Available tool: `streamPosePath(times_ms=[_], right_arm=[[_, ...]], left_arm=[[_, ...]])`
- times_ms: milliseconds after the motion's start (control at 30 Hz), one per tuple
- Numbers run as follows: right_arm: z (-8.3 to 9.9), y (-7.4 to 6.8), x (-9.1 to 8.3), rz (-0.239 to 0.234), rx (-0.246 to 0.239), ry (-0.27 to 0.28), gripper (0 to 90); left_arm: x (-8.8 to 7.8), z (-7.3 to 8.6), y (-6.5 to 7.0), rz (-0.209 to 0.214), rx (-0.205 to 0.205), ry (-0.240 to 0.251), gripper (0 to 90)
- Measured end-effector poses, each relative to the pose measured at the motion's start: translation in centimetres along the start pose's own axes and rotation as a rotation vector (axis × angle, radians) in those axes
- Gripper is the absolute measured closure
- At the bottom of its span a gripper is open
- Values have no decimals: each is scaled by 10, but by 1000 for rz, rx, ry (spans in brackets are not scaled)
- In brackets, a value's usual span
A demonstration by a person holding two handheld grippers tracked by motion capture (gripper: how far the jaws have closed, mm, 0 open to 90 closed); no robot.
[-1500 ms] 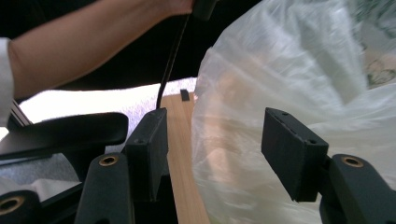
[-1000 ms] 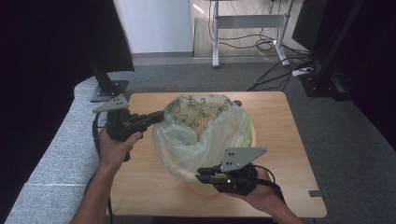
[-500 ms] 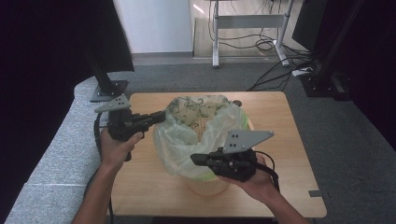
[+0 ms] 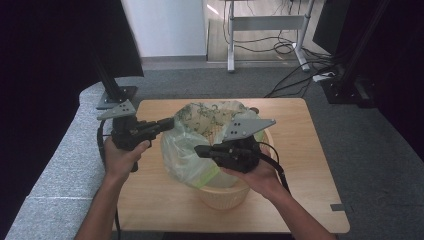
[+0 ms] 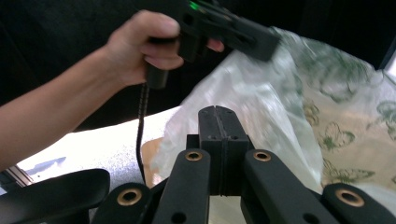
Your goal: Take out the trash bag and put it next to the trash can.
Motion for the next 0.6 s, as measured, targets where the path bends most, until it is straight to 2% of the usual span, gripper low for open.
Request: streamPosePath(times_ms=[233,467,500,567,600], right_arm=[[4,16,-5,39,8,11,896],[3,22,-1,37,15,13,890],[5,23,0,33,16,8,857],[7,23,-3,39,6,8,696],[9,23,-7,45,-4,8,650]], left_arm=[[2,-14,-2,2,3,6,900],[4,-31,-4,-7,17,1,900],[4,-32,-5,-7,15,0,900],[6,-32,-7,-8,11,1,900],[6,-32,-9,-9,8,1,900]])
Point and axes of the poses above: each handheld gripper's, and its own axes: x roughly forward along the jaws, z roughly out of its underside, y roughly to its right, the point moved 2 cm from there along x, roughly forward along the jaws, and after that the axes turned 1 degree about x, right-handed, at the moved point
